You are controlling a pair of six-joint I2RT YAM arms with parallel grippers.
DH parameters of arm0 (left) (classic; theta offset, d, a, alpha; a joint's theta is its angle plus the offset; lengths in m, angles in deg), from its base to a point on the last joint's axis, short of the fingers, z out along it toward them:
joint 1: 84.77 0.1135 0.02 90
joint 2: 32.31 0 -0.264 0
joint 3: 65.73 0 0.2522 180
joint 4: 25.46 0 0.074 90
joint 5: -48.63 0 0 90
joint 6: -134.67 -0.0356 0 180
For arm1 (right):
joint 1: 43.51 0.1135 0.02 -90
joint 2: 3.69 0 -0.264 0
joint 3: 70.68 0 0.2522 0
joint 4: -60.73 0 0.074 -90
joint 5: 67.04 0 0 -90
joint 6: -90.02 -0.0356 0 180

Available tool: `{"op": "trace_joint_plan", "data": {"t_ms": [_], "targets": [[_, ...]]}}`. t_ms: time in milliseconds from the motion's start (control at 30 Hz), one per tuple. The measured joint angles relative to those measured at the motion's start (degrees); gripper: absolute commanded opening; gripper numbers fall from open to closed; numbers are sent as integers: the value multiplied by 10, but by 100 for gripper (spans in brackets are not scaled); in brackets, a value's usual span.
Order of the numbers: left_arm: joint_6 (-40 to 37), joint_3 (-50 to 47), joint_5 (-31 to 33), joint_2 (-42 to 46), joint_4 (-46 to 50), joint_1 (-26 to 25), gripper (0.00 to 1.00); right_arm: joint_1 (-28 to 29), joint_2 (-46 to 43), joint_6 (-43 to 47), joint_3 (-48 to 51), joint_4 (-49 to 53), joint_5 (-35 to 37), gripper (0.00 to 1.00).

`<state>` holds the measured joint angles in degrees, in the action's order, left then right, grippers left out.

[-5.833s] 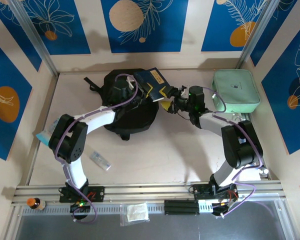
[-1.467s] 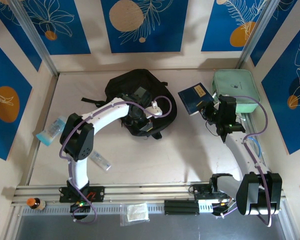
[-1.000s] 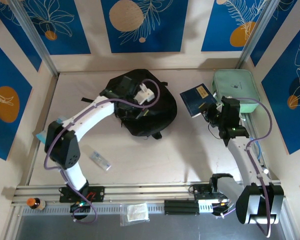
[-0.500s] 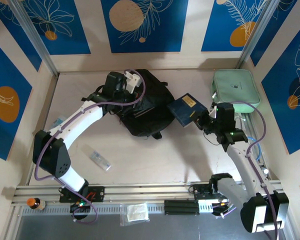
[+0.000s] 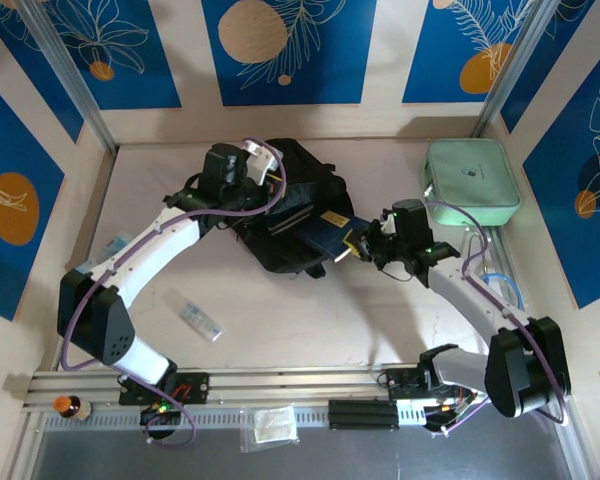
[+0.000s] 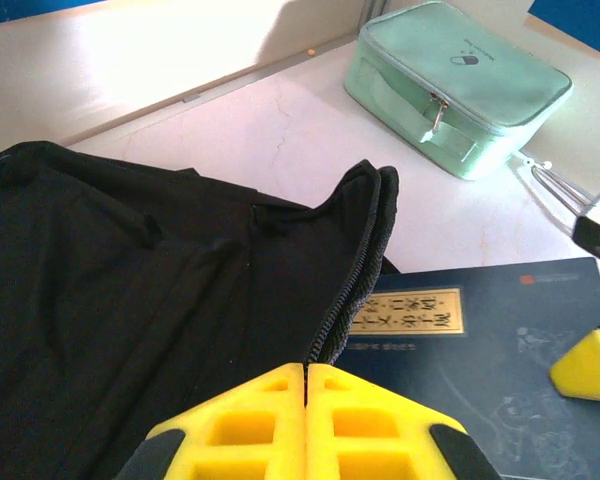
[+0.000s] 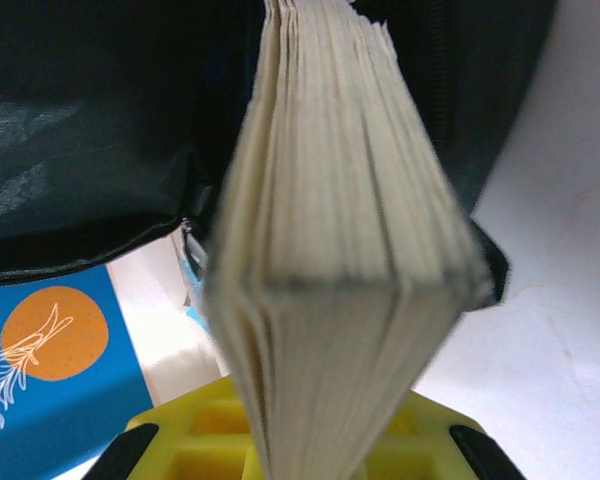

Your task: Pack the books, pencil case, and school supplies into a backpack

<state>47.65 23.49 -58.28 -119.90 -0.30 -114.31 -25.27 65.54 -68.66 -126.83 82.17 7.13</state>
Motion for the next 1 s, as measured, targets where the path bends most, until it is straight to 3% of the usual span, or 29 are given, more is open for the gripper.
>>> {"op": "trace_joint_plan", "data": {"t_ms": [300,833,900,1000], "targets": [[0,-2,-13,3,-1,0,0,34,111,-24,-72,-97,-7,3],[7,-12,-15,5,-12,0,0,69,366,-10,-201,-178,27,4],[8,-13,-15,5,-15,0,0,69,395,-9,-226,-178,25,9],[11,-14,-15,5,-16,0,0,69,428,-3,-266,-179,23,28]]}}
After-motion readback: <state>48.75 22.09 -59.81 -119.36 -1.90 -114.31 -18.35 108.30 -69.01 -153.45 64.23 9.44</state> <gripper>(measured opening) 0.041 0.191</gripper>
